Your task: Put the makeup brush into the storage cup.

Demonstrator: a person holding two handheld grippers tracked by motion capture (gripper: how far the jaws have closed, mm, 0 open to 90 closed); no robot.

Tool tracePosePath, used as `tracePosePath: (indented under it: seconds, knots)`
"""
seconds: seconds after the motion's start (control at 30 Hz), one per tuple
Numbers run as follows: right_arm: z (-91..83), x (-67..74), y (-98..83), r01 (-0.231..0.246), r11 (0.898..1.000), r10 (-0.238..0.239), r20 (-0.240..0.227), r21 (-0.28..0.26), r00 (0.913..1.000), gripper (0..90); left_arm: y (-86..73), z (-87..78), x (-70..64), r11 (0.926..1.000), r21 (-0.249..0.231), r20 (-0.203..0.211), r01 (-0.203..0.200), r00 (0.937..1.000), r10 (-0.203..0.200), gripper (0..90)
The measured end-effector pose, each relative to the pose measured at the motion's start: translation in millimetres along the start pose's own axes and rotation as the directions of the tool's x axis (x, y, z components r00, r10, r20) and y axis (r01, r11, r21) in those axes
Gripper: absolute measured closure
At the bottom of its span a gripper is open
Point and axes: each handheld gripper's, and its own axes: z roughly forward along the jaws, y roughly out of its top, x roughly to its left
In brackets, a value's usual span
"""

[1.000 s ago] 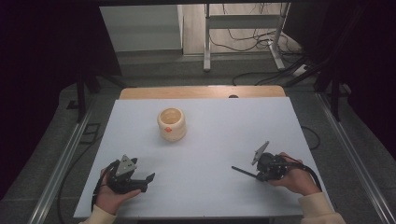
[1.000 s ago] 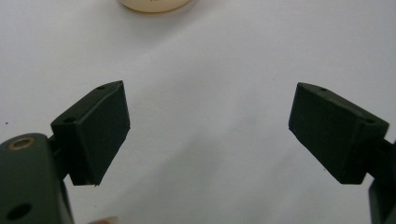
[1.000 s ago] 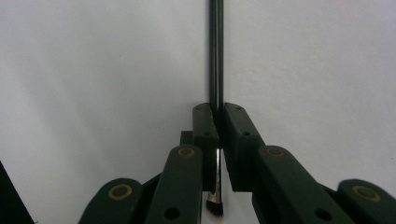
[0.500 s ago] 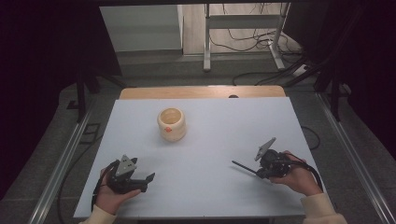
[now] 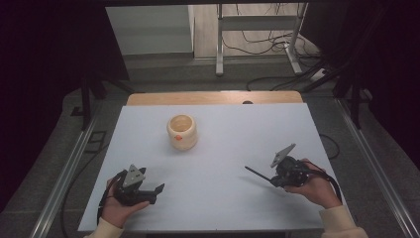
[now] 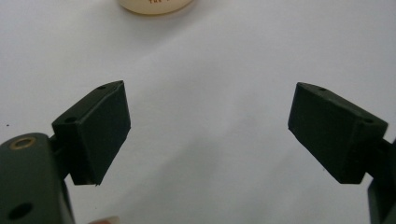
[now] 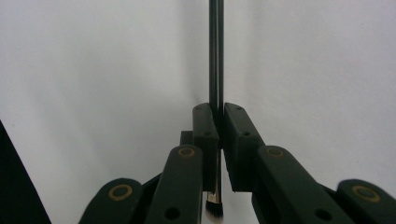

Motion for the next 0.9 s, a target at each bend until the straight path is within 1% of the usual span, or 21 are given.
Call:
tracePosePath:
  seconds: [0.23, 0.27, 0.37, 0.4, 0.6, 0.63, 0.67, 0.9]
  knots:
    - [0.1, 1.6, 4.1, -0.010, 1.000, 0.010, -0.005, -0.011, 0.9999, 83.1, 0.1, 0.0, 0.0, 1.0000, -0.001, 0.001, -0.001, 1.0000, 0.001, 13.4]
    - [-0.3, 2.0, 5.1, -0.020, 1.000, 0.019, -0.009, -0.014, 0.9998, 83.1, 0.2, -0.1, -0.2, 1.0000, 0.000, 0.000, -0.002, 1.0000, 0.002, 13.4]
    - [-0.9, 2.2, 6.0, -0.021, 0.999, 0.021, -0.012, -0.028, 0.9997, 83.1, 0.3, -0.1, -0.3, 1.0000, -0.001, 0.000, -0.003, 1.0000, 0.003, 13.4]
    - [-1.9, 2.4, 7.2, -0.030, 0.999, 0.030, -0.017, -0.038, 0.9994, 83.1, 0.4, 0.0, -0.3, 1.0000, -0.001, 0.000, -0.003, 1.0000, 0.003, 13.4]
    - [-4.2, 2.8, 10.3, -0.050, 0.997, 0.049, -0.021, -0.051, 0.9986, 83.1, 0.6, -0.1, -0.6, 1.0000, 0.000, 0.001, -0.006, 1.0000, 0.006, 13.4]
    - [-4.5, 3.0, 11.0, -0.049, 0.997, 0.048, -0.024, -0.052, 0.9986, 83.1, 0.6, -0.1, -0.7, 1.0000, 0.000, 0.001, -0.006, 1.0000, 0.006, 13.4]
    - [-4.5, 3.6, 12.4, -0.045, 0.997, 0.043, -0.034, -0.065, 0.9985, 83.1, 0.6, -0.1, -0.6, 1.0000, 0.000, 0.001, -0.007, 1.0000, 0.007, 13.5]
    - [-3.4, 5.6, 17.5, -0.045, 0.997, 0.042, -0.042, -0.066, 0.9983, 83.1, 0.7, 0.0, -0.7, 1.0000, -0.001, 0.002, -0.008, 1.0000, 0.008, 13.5]
